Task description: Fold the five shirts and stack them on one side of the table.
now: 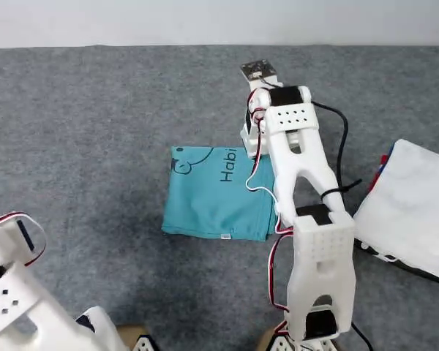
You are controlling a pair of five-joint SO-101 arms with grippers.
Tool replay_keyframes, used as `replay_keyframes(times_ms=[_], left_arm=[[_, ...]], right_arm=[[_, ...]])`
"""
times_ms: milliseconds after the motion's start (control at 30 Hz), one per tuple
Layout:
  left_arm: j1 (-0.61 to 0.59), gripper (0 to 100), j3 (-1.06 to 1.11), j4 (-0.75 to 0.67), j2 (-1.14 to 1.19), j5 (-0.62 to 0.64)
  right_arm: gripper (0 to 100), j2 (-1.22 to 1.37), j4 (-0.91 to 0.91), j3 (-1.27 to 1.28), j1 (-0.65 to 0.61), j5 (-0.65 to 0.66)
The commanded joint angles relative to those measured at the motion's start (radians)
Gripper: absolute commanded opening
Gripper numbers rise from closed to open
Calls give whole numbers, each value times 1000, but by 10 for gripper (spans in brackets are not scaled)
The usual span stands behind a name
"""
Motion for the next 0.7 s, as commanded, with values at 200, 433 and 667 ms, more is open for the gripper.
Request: replay_keyframes(times_ms=[200, 433, 667], left_arm=[[0, 5, 1, -20, -6, -9], [0, 5, 1, -20, -6, -9], [0, 5, 1, -20, -6, -9]], right_arm=[[136, 51, -38, -57, 5, -5], [14, 56, -39, -57, 5, -3], [13, 58, -1, -155, 16, -2]])
